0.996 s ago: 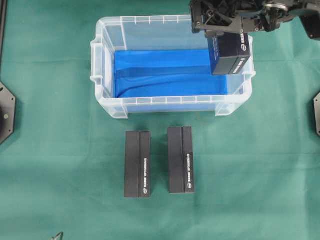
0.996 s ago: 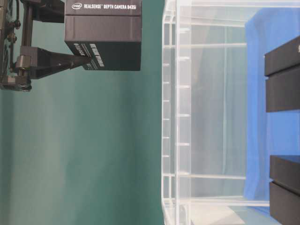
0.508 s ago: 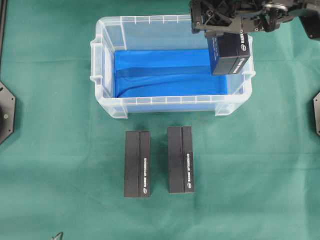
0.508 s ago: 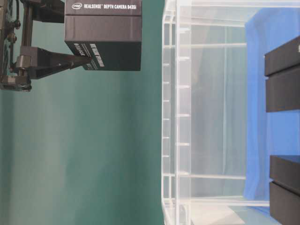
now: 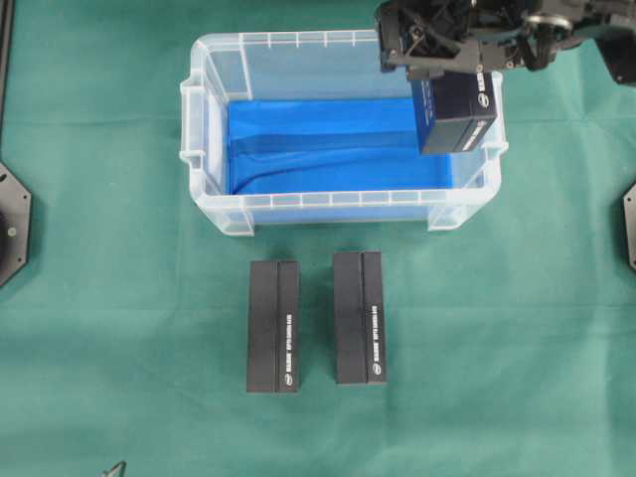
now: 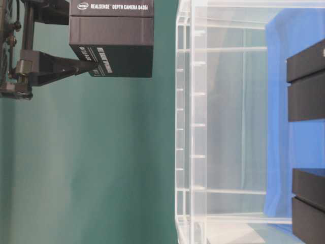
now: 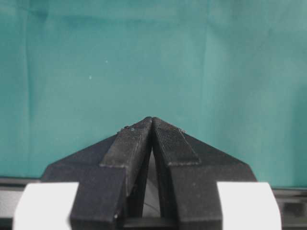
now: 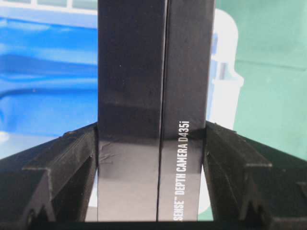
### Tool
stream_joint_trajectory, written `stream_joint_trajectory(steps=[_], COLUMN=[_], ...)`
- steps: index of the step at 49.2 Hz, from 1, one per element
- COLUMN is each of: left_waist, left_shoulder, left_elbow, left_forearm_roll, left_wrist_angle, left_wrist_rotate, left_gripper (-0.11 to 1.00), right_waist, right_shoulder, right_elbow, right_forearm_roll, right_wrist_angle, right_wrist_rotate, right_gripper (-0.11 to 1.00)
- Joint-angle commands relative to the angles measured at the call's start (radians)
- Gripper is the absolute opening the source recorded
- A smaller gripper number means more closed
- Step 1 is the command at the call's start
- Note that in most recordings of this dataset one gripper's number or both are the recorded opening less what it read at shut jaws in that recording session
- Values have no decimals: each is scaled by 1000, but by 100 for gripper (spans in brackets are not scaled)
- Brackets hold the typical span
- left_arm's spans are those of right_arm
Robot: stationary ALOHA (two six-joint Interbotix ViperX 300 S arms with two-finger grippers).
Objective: Take the box out of the case with the right arm.
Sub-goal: 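Carry the box forward and lower it right of the other boxes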
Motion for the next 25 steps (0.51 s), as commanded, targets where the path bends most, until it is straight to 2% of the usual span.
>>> stream_joint_trajectory(steps=[1,16,25], left_waist=[-3,-3,-3], left_shoulder=[8,11,11], left_elbow=[-11,-11,-11], left_forearm_roll=[2,2,3], left_wrist_angle=[-5,-5,-5], left_wrist_rotate=[2,2,2], left_gripper=[2,2,2], right_waist=[28,170,296], right_shoulder=[-31,-25,-25], right_elbow=[-28,-28,-28], right_forearm_roll=[-5,-6,-6], right_wrist_angle=[5,60,115], right_wrist_rotate=[15,144,279], right_gripper=[66,66,66])
